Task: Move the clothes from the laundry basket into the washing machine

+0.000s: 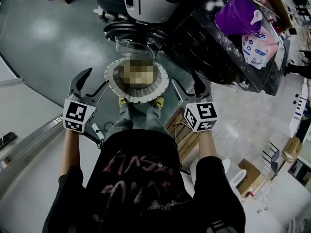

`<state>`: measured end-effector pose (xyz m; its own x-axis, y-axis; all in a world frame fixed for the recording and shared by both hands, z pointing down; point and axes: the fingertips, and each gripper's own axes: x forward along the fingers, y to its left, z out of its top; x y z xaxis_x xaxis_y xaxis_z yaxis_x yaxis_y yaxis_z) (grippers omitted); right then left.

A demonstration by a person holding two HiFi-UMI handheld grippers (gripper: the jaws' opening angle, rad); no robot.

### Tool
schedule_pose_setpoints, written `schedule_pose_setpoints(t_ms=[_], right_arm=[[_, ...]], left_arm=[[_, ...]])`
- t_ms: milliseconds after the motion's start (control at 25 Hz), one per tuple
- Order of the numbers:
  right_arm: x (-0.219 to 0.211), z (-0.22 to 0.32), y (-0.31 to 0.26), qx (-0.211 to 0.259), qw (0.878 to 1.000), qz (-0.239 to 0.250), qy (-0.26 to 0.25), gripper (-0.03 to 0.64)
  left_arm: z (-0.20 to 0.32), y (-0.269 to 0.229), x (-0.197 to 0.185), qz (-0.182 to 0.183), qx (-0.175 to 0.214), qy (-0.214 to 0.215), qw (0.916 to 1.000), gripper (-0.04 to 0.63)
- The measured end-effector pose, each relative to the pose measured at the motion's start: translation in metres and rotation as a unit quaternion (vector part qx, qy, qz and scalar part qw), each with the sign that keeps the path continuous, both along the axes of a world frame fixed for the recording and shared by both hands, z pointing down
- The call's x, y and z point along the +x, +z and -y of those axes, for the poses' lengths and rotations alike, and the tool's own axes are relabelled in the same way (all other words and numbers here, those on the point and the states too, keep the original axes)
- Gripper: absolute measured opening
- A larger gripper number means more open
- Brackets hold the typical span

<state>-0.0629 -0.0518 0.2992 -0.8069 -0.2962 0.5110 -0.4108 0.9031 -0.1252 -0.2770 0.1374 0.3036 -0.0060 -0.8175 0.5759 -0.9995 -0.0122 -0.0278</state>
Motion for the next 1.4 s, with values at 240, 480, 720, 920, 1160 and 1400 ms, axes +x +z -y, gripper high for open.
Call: schedule_pose_setpoints(t_ms=[240,480,720,920,1160,1400], right_arm=[[-0.005,-0.024,0.026,0.01,0.995,-0.047,-0.086,0.33],[-0.011,-0.037,0.048,0.011,0.987,-0.069,-0.141,0.336],[-0.019,-0.044,0.079,0.015,0.976,-0.101,-0.192,0.339],[-0.02,-0.048,0.115,0.006,0.968,-0.128,-0.217,0.339],[-0.019,-0.056,0.162,-0.001,0.957,-0.161,-0.24,0.342],[-0.017,-0.069,0.221,-0.015,0.943,-0.199,-0.265,0.345]], left_arm=[[0.005,0.022,0.019,0.039,-0.044,0.085,0.9946,0.302],[0.006,0.047,0.034,0.06,-0.078,0.133,0.9863,0.304],[0.008,0.08,0.044,0.068,-0.114,0.181,0.9746,0.316],[0.014,0.107,0.045,0.078,-0.134,0.203,0.9668,0.326],[0.016,0.145,0.049,0.078,-0.15,0.223,0.9599,0.334],[0.015,0.2,0.058,0.068,-0.174,0.239,0.9529,0.339]])
